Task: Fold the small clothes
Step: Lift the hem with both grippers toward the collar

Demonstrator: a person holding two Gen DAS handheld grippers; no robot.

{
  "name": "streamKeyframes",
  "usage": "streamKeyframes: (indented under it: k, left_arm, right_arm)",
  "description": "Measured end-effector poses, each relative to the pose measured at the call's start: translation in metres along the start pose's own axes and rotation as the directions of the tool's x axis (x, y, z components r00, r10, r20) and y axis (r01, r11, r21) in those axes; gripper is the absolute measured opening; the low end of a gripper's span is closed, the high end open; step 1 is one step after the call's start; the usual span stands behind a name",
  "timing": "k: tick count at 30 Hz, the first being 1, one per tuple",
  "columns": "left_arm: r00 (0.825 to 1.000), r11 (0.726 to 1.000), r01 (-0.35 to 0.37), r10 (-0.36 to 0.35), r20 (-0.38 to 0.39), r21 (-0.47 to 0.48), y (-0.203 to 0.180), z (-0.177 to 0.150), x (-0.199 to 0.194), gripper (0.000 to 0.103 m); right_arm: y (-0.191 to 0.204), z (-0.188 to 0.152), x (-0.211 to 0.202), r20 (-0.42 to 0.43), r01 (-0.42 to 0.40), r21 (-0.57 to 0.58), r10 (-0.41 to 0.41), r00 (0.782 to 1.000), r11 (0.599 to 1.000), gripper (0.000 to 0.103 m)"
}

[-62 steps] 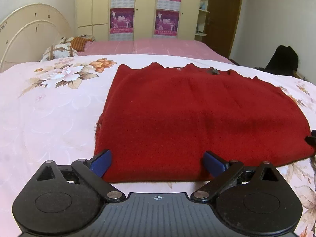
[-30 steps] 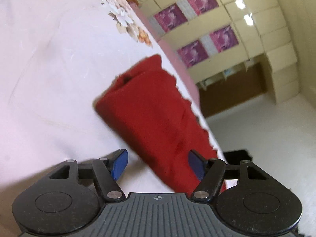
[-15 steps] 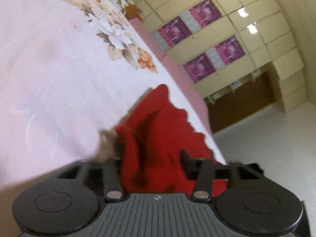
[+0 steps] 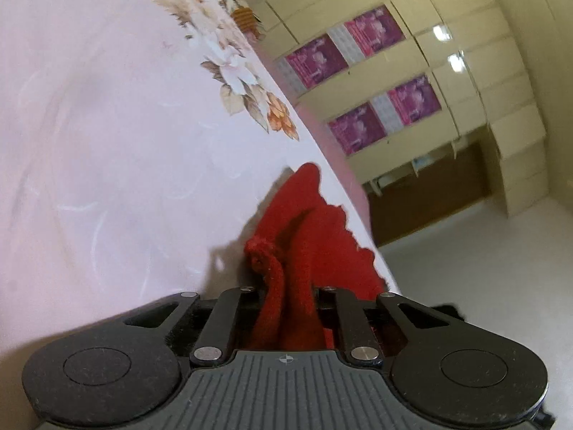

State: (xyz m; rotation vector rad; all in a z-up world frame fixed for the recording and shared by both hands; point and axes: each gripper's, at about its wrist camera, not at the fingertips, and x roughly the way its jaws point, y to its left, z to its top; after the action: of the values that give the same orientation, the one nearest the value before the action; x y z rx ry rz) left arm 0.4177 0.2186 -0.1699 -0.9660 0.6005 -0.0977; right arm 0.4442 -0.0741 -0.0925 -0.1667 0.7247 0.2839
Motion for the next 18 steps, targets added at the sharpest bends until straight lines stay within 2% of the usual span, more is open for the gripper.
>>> streamKeyframes:
  k: [3, 5, 8, 10, 11, 12, 13, 14, 15, 18]
  left_arm:
    - [1.000, 1.000, 0.012, -0.012, -0.005, -0.007, -0.008, 0.004, 0.000, 0.013]
    - [0.999, 0.998, 0.054, -0.054, 0.006, 0.020, -0.023, 0.007, -0.007, 0.013]
    - [0.986, 0.982, 0.167, -0.167, -0.009, 0.091, -0.071, 0.009, -0.015, 0.013]
    - [0.975, 0.965, 0.220, -0.215, -0.047, 0.143, -0.106, 0.005, -0.014, 0.013]
    - [0.969, 0.956, 0.243, -0.234, -0.074, 0.165, -0.125, -0.001, -0.010, 0.013]
    - [0.964, 0.945, 0.259, -0.241, -0.111, 0.201, -0.146, -0.009, -0.003, 0.013]
    - [0.960, 0.935, 0.267, -0.237, -0.149, 0.234, -0.163, -0.020, 0.004, 0.013]
    - [0.956, 0.927, 0.271, -0.229, -0.183, 0.259, -0.176, -0.030, 0.012, 0.013]
    - [0.951, 0.915, 0.275, -0.213, -0.225, 0.295, -0.190, -0.045, 0.024, 0.013]
    - [0.931, 0.896, 0.246, -0.112, -0.349, 0.371, -0.217, -0.098, 0.065, 0.013]
  right_arm:
    - [0.005, -0.003, 0.000, 0.010, 0.026, -0.035, -0.026, 1.000, 0.999, 0.004]
    - [0.007, -0.004, 0.001, 0.019, 0.035, -0.028, -0.035, 0.999, 0.999, 0.004]
    - [-0.004, -0.001, 0.003, 0.016, 0.001, 0.063, -0.002, 1.000, 0.998, 0.004]
    - [-0.015, 0.003, 0.007, 0.008, -0.034, 0.137, 0.033, 0.999, 0.990, 0.004]
    - [-0.027, 0.004, 0.006, 0.001, -0.072, 0.210, 0.074, 0.997, 0.975, 0.003]
    - [-0.039, 0.005, 0.006, 0.005, -0.114, 0.294, 0.118, 0.993, 0.949, 0.003]
    - [-0.062, 0.001, 0.000, 0.035, -0.165, 0.420, 0.165, 0.986, 0.892, 0.003]
    - [-0.083, -0.006, -0.009, 0.079, -0.190, 0.517, 0.175, 0.981, 0.835, 0.010]
    - [-0.108, -0.016, -0.024, 0.127, -0.204, 0.597, 0.160, 0.979, 0.776, 0.015]
    - [-0.166, -0.043, -0.067, 0.226, -0.239, 0.706, 0.108, 0.968, 0.667, 0.020]
